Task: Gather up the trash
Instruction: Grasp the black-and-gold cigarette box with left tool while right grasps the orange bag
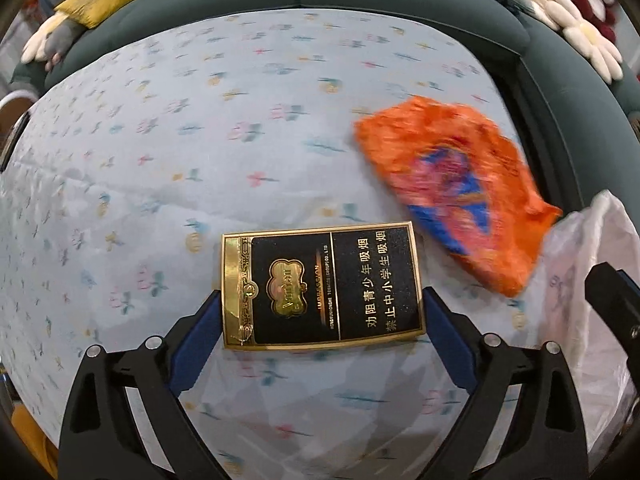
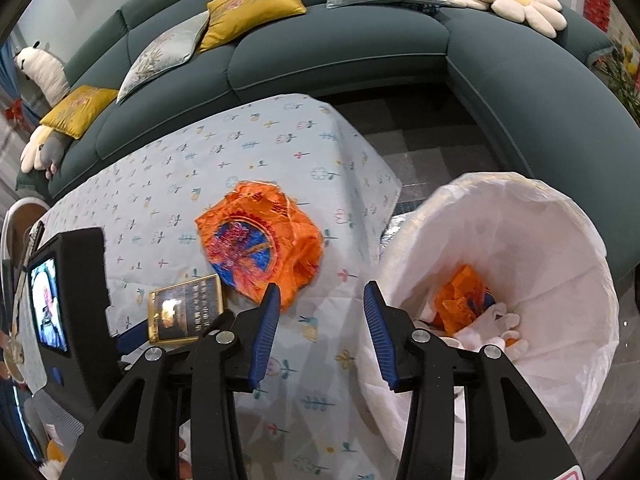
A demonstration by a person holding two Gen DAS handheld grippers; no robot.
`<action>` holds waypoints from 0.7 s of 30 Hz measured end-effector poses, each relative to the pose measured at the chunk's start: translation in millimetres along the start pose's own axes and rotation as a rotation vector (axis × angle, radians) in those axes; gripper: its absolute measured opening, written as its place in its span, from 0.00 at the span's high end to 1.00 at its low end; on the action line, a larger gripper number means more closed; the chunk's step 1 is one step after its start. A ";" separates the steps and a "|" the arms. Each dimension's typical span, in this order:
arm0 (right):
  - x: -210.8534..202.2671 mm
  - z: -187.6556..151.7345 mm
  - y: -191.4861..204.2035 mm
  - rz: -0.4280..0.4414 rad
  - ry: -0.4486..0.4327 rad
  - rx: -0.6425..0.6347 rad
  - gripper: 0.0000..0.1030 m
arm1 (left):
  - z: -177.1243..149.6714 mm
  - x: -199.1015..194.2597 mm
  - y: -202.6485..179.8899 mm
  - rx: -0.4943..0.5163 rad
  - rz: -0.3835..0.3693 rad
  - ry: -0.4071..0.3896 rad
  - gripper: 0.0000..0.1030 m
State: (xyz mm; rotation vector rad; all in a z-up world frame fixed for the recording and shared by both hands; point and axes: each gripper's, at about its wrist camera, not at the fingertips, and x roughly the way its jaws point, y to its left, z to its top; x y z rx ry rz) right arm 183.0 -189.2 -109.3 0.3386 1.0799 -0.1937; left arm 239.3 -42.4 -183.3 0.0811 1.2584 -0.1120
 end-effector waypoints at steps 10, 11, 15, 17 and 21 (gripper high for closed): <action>30.3 7.2 34.9 0.007 0.039 -0.058 0.59 | -2.5 0.0 72.3 -0.138 0.044 0.002 0.12; 34.9 7.0 37.6 0.006 0.048 -0.061 0.59 | -2.0 0.5 76.6 -0.140 0.047 0.002 0.12; 46.1 4.4 48.6 0.012 0.073 -0.076 0.59 | -1.5 0.3 87.5 -0.144 0.049 -0.001 0.12; 51.3 2.1 55.7 0.008 0.082 -0.093 0.59 | -1.5 0.7 94.8 -0.141 0.053 -0.008 0.12; 58.6 -0.8 59.0 0.004 0.098 -0.085 0.59 | -4.4 0.8 98.2 -0.137 0.053 -0.017 0.12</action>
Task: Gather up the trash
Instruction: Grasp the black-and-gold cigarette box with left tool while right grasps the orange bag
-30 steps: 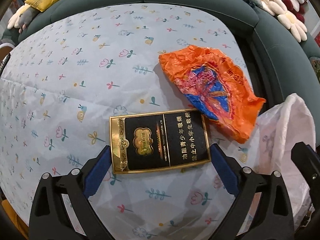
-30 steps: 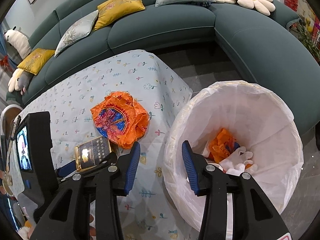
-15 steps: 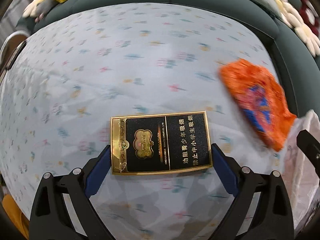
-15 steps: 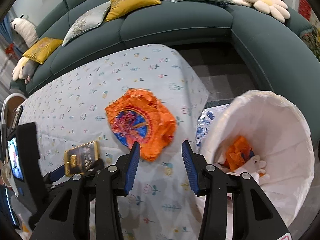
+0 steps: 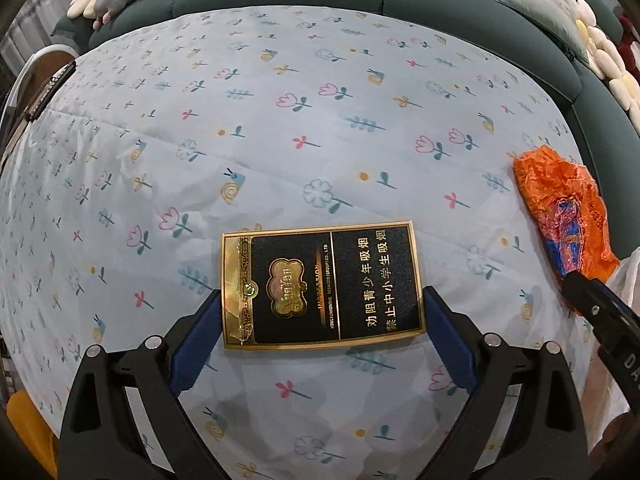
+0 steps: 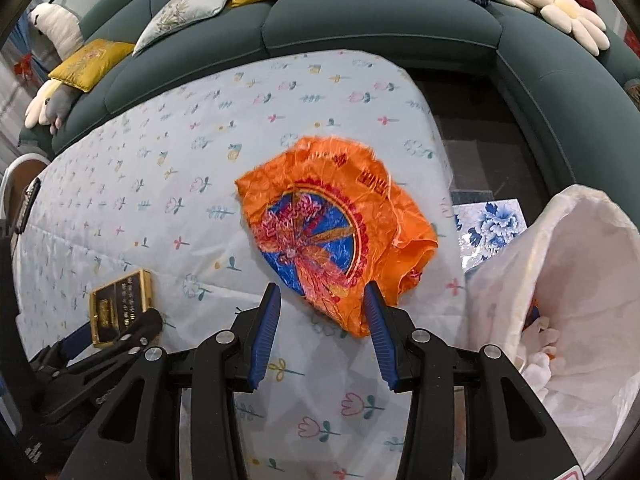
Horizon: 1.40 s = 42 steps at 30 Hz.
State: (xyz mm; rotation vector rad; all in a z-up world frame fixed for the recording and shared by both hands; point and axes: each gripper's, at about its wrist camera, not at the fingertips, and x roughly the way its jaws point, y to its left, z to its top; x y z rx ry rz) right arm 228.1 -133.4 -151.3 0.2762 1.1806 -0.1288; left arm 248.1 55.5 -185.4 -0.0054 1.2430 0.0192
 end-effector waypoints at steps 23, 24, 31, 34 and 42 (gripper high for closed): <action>-28.3 -29.3 2.6 0.051 -0.008 0.021 0.99 | -26.8 -24.4 10.6 -0.027 -0.050 0.044 0.12; -30.6 -31.8 2.9 0.050 -0.008 0.020 0.99 | -29.8 -27.1 11.1 -0.024 -0.051 0.043 0.12; -46.2 -36.6 8.7 0.041 -0.017 -0.017 0.87 | -45.3 -43.6 15.1 -0.029 -0.068 0.034 0.12; -42.6 -27.3 16.3 0.016 -0.023 -0.059 0.78 | -47.7 -46.3 20.6 -0.038 -0.073 0.034 0.12; 0.1 -10.8 35.0 -0.050 0.036 -0.136 0.78 | -38.3 -36.4 25.4 -0.044 -0.069 0.050 0.12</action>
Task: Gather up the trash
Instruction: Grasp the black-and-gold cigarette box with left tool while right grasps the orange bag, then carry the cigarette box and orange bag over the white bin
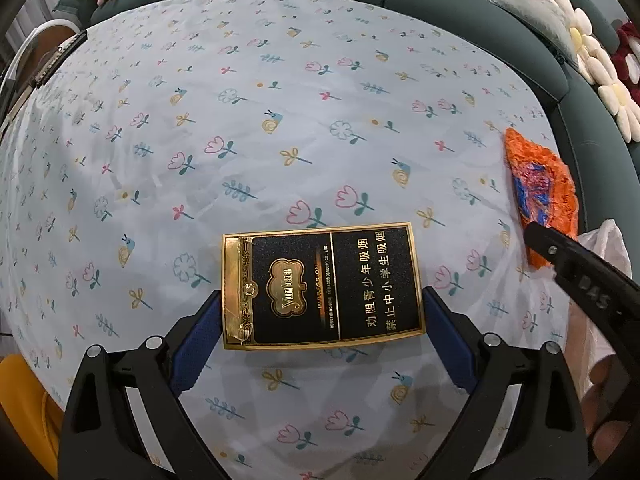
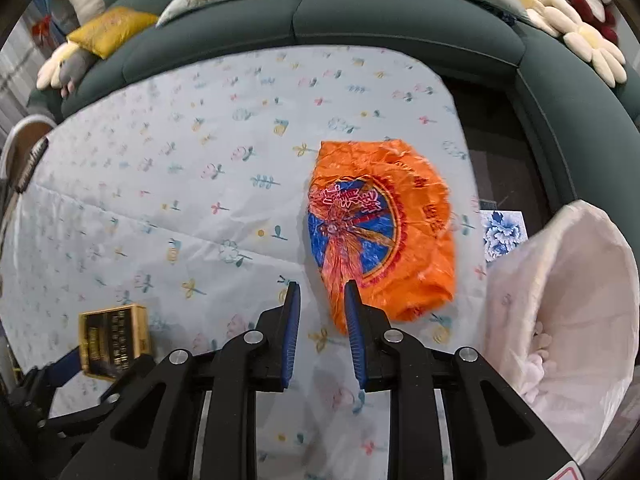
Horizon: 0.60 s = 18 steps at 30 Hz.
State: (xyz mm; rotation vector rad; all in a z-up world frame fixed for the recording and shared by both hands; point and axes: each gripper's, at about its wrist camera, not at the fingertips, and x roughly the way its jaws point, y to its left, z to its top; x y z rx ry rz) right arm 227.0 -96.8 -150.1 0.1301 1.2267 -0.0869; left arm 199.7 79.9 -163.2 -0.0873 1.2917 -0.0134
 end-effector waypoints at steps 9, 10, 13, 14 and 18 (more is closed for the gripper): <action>10.4 1.7 -3.8 -0.016 0.005 0.001 0.95 | 9.1 8.7 1.6 -0.011 -0.006 0.010 0.12; 8.7 1.4 -2.6 -0.014 0.008 0.005 0.96 | 10.3 8.7 1.9 -0.010 -0.007 0.009 0.12; -0.9 -1.9 -4.8 0.007 -0.001 0.020 0.97 | 9.4 0.1 -3.1 -0.004 -0.013 -0.003 0.12; -6.5 -4.7 -6.3 0.018 -0.008 0.032 0.97 | 9.9 -2.2 -3.9 -0.001 -0.015 -0.007 0.12; -30.4 -16.9 -12.5 0.060 -0.038 0.073 0.97 | 9.8 -16.9 -10.0 0.008 -0.025 -0.032 0.12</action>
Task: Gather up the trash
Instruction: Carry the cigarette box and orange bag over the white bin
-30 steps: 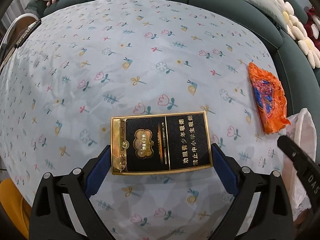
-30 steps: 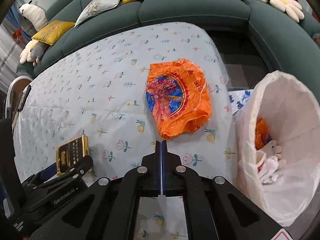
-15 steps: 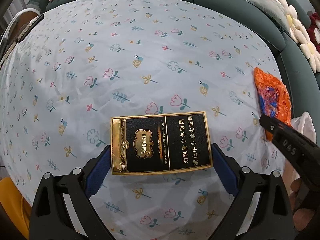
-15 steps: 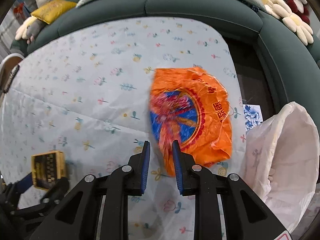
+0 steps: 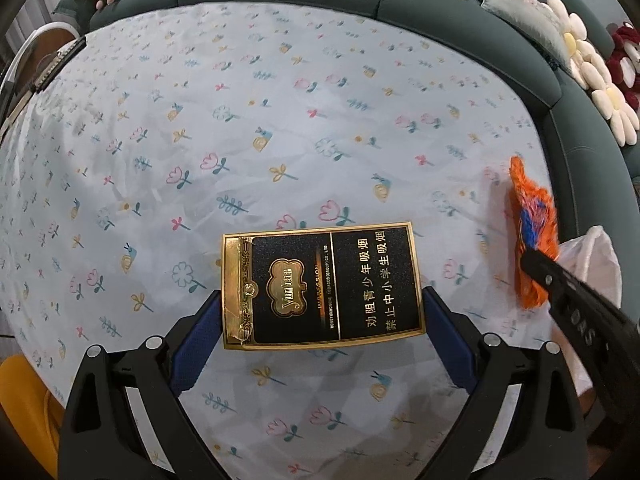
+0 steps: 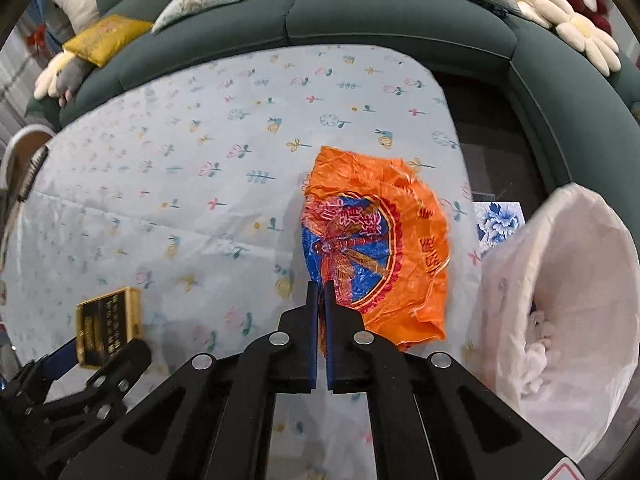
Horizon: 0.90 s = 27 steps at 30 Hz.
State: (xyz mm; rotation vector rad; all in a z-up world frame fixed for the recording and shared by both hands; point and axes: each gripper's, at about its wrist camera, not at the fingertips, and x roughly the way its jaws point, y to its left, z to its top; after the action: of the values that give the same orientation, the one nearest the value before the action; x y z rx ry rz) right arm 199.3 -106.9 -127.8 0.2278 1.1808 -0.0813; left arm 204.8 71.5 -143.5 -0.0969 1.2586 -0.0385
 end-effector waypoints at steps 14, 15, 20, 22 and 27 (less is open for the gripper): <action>-103.4 -24.2 -41.2 0.058 -0.155 0.090 0.97 | -25.1 -66.5 -65.5 0.130 -0.051 -0.099 0.12; -108.4 -27.7 -46.8 0.056 -0.161 0.098 0.97 | -28.3 -69.9 -72.4 0.143 -0.055 -0.103 0.12; -126.2 -44.7 -80.4 0.037 -0.184 0.141 0.97 | -43.7 -81.3 -108.8 0.207 -0.073 -0.111 0.12; -130.9 -52.8 -95.4 0.025 -0.187 0.160 0.97 | -49.4 -82.2 -125.2 0.235 -0.082 -0.111 0.12; -138.5 -74.3 -138.1 -0.004 -0.190 0.219 0.97 | -63.8 -82.8 -165.8 0.313 -0.100 -0.110 0.12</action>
State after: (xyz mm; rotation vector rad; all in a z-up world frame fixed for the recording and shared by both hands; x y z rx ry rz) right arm 54.1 -232.9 -45.2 0.4023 0.9831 -0.2319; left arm 122.7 -90.0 -68.8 0.1074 1.1236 -0.3115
